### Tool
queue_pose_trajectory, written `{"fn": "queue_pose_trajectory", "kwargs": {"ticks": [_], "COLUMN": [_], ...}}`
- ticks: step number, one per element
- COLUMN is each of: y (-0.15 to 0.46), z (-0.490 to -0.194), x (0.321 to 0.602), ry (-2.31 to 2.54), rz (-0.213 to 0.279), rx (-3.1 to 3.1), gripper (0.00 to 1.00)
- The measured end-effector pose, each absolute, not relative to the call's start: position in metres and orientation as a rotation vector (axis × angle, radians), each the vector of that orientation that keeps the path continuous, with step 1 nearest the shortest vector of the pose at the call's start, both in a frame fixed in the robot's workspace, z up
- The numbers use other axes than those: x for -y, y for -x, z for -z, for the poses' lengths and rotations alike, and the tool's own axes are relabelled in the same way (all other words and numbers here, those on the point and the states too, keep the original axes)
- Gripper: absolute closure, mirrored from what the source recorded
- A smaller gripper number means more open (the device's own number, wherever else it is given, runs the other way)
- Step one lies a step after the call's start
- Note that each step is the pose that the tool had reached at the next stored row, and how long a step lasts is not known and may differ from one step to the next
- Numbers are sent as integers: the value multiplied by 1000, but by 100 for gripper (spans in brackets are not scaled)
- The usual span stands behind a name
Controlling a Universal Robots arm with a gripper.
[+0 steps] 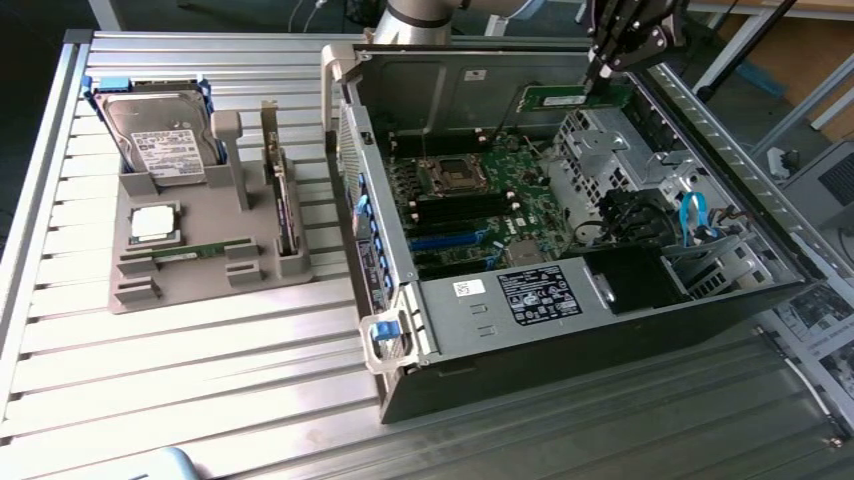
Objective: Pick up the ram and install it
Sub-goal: 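Pick up the ram and move it above insertion slot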
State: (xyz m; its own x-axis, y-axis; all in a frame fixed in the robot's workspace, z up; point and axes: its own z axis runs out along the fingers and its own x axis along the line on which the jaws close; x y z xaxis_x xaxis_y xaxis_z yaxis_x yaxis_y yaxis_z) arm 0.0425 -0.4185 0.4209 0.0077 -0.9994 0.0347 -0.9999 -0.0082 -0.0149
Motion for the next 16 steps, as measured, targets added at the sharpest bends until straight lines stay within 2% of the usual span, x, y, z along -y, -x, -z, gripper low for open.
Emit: {"fn": "queue_pose_trajectory", "kwargs": {"ticks": [9,16], "y": [-53,-56], "z": [-421,-421], "x": [399,396], "ry": [-2220,-2220], "rz": [-55,-55], "rx": [2203,2202], "gripper": [88,88]}}
